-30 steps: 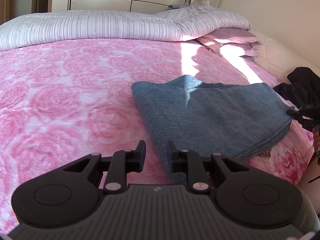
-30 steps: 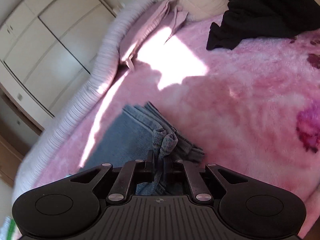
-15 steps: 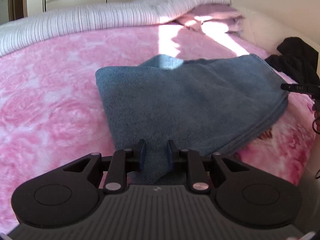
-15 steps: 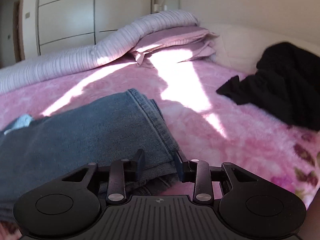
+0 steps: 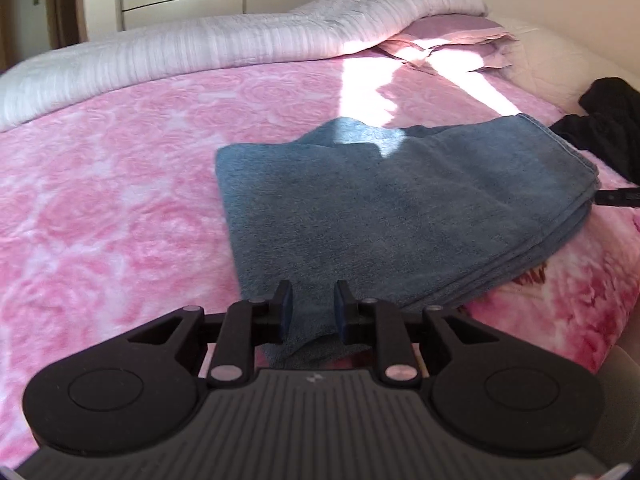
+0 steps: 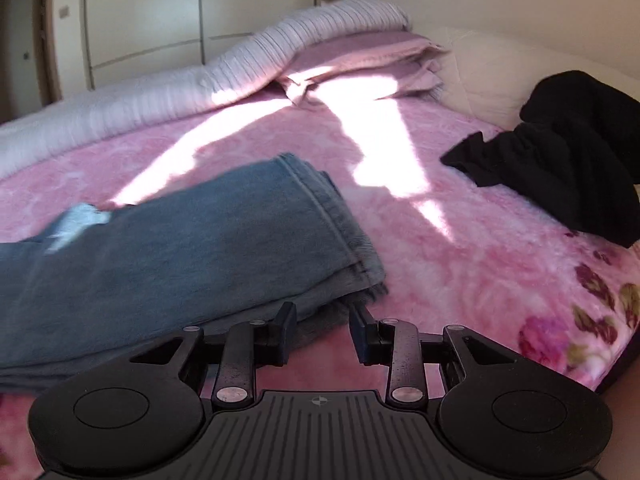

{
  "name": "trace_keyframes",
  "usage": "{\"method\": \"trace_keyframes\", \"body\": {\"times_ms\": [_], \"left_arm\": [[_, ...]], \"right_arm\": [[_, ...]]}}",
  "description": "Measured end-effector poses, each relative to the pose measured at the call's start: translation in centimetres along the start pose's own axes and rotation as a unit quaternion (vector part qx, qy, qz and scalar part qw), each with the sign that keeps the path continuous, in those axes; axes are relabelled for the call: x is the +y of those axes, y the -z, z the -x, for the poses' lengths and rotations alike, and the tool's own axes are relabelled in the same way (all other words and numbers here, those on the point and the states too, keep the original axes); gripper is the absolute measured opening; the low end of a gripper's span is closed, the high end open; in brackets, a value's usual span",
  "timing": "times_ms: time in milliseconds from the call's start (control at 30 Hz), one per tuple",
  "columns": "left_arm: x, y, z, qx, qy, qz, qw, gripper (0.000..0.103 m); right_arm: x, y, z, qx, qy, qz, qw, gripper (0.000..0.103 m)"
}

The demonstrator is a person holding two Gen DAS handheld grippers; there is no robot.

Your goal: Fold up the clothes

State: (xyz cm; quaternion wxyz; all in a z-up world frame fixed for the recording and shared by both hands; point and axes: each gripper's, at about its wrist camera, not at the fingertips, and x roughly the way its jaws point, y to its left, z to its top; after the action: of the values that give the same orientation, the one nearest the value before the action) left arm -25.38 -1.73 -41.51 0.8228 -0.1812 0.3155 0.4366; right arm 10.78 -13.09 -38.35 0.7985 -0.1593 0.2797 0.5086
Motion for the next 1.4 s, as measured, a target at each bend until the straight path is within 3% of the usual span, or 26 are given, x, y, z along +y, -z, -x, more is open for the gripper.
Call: {"method": "trace_keyframes", "body": {"times_ms": [267,367,467,867,1400], "left_arm": [[-1.6,1.7,3.6,0.028,-0.060,0.009,0.9978,0.021],[-2.2,2.3,5.3,0.023,-0.071,0.005,0.9972,0.029],[-2.7,2.8,7.0,0.010,-0.081,0.007,0.9966,0.030],[-4.7,3.0,11.1,-0.030,-0.077,-0.014,0.9965,0.031],[-3.5,4.3,12.0,-0.032,-0.066,0.013,0.9972,0.031]], "right_arm": [[5.5,4.6,4.4,0.043,-0.053,0.014,0.998,0.033],[7.0,5.2,5.7,0.048,-0.076,0.011,0.996,0.034],[8.1,5.4,6.7,0.047,-0.082,0.018,0.995,0.034],[8.7,5.8,9.7,0.033,-0.087,0.026,0.995,0.036],[9.6,6.6,12.0,0.025,-0.075,0.049,0.996,0.039]]}}
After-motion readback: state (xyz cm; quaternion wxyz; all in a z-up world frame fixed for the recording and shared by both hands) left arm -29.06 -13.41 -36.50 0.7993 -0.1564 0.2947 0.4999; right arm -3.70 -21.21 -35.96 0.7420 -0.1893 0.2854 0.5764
